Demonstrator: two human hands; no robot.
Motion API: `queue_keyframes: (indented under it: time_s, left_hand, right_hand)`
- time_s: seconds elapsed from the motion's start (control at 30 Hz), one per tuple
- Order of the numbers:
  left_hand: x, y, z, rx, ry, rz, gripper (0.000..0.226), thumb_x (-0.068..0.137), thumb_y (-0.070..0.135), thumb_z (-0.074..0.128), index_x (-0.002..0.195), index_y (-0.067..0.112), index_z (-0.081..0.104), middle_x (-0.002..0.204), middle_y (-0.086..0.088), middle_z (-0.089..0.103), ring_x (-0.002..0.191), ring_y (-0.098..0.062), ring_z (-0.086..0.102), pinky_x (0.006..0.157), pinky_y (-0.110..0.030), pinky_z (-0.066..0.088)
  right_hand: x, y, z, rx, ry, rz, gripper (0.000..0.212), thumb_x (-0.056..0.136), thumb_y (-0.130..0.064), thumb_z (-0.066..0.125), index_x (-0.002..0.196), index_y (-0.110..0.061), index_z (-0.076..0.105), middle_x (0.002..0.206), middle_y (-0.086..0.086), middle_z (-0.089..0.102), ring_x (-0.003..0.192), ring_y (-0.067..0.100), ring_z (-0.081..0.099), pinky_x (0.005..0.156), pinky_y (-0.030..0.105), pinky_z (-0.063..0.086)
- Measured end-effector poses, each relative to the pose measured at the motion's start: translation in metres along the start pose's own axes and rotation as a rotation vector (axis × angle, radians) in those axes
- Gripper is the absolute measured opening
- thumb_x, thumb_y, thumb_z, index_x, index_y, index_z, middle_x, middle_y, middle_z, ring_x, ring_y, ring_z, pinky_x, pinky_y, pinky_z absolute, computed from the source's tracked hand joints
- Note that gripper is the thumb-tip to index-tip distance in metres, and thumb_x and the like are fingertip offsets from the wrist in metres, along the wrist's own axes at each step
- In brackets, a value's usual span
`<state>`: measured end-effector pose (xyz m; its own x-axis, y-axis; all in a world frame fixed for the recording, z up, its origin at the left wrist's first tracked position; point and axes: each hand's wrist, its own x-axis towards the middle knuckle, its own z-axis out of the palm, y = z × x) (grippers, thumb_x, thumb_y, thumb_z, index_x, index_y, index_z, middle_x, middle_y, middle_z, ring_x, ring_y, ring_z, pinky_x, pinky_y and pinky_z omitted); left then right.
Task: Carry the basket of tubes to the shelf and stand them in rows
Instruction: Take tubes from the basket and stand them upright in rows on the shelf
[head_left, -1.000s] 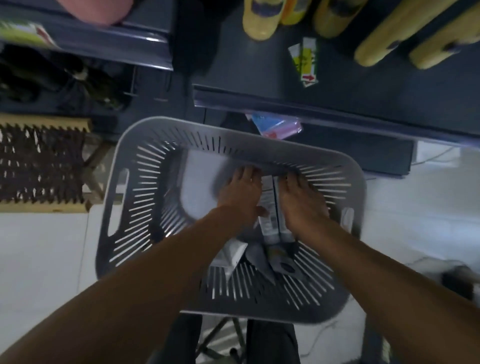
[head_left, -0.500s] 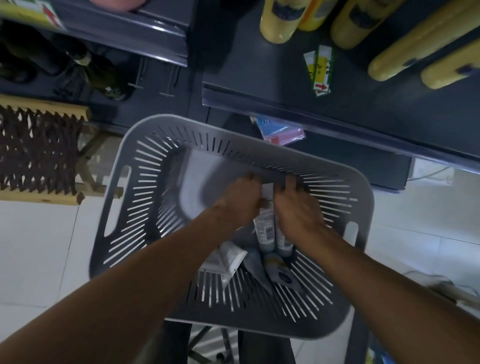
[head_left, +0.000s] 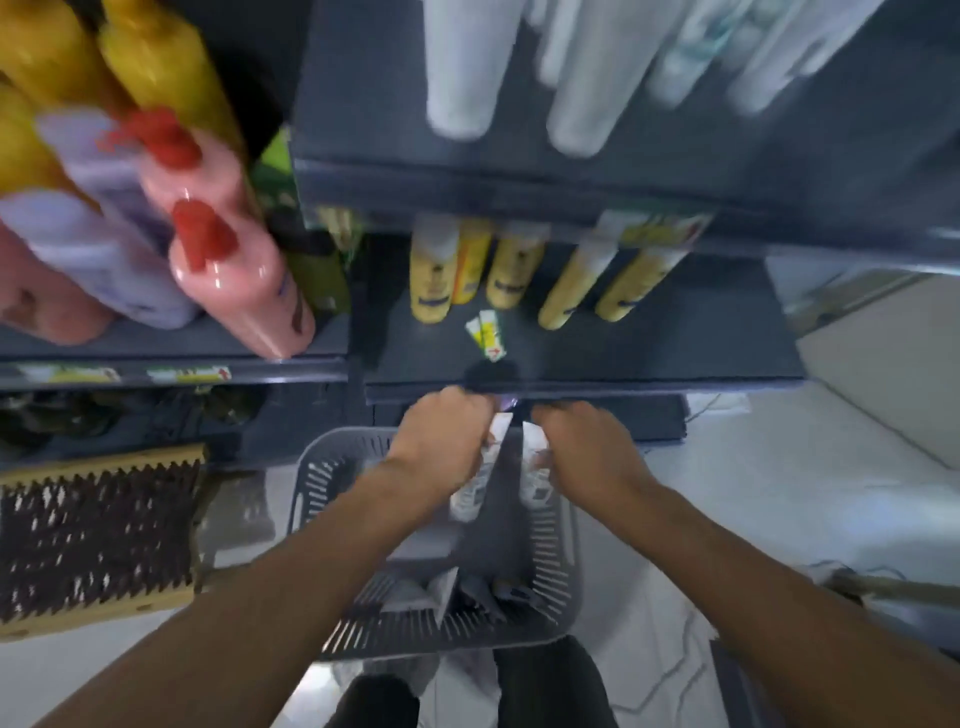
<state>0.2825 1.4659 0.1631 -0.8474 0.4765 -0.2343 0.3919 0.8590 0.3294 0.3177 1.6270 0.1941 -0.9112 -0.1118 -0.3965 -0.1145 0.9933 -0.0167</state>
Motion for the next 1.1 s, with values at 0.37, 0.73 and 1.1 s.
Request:
queue_keyframes:
  time_s: [0.37, 0.73, 1.1]
  left_hand:
    - [-0.018, 0.1, -0.227, 0.153, 0.395, 0.195, 0.015, 0.081, 0.013, 0.065, 0.089, 0.019, 0.054, 0.073, -0.003, 0.049, 0.077, -0.036, 0.061, 0.057, -0.037, 0.04]
    - [0.017, 0.173, -0.301, 0.308, 0.594, 0.191, 0.014, 0.086, 0.026, 0.06, 0.099, 0.021, 0.063, 0.083, -0.003, 0.067, 0.078, -0.028, 0.063, 0.065, -0.032, 0.039]
    - [0.094, 0.198, -0.307, 0.578, 0.617, 0.012, 0.023, 0.08, 0.023, 0.065, 0.102, 0.024, 0.067, 0.092, -0.004, 0.066, 0.092, -0.022, 0.058, 0.096, -0.039, 0.028]
  right_hand:
    - [-0.084, 0.044, -0.212, 0.058, 0.382, -0.025, 0.035, 0.079, -0.031, 0.079, 0.109, -0.016, 0.066, 0.103, 0.012, 0.071, 0.097, 0.034, 0.065, 0.073, 0.04, 0.053]
    - [-0.099, 0.139, -0.292, 0.149, 0.516, -0.075, 0.031, 0.075, -0.034, 0.082, 0.098, -0.026, 0.063, 0.089, 0.001, 0.068, 0.08, 0.021, 0.064, 0.072, 0.042, 0.056]
    - [-0.028, 0.204, -0.325, 0.129, 0.598, -0.118, 0.031, 0.08, -0.028, 0.079, 0.107, -0.027, 0.065, 0.099, 0.001, 0.07, 0.088, 0.024, 0.065, 0.075, 0.041, 0.055]
